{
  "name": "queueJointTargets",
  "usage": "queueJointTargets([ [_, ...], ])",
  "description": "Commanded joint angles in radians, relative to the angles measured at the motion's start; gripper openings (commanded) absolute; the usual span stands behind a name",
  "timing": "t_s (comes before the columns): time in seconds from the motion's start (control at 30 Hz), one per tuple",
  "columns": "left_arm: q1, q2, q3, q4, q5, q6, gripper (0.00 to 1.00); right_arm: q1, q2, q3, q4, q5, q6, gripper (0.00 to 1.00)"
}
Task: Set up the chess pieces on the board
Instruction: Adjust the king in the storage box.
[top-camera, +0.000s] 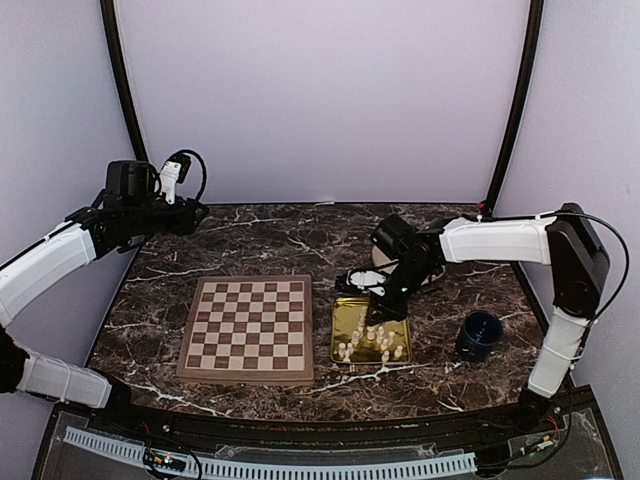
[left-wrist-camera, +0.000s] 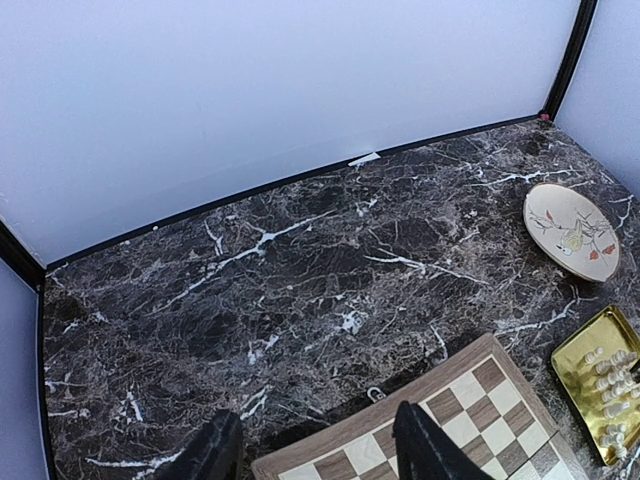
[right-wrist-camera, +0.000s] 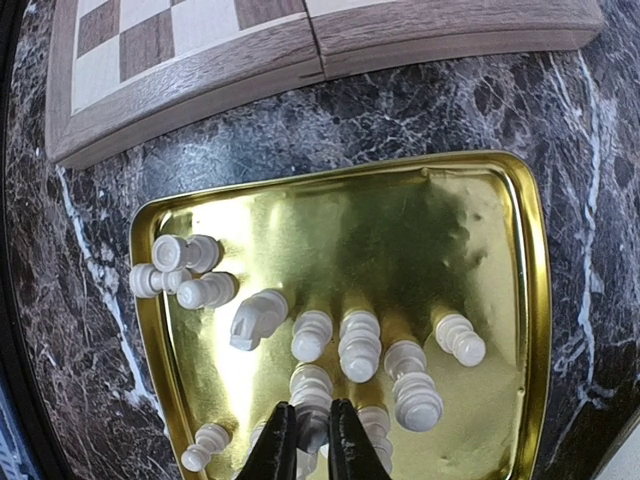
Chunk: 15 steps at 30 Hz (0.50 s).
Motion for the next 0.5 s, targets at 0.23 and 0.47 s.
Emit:
queueJointTargets([
  [0.23,-0.005,-0.005,-0.001,-0.001,0.021,0.007,0.54,0.043,0.026,-0.025,-0.026,0.043,-0.014,0.21],
  [0.47,-0.004,-0.002,-0.002,-0.002,0.025,0.007,0.54,0.05,0.025,-0.028,-0.032,0.045,-0.018,0.26],
])
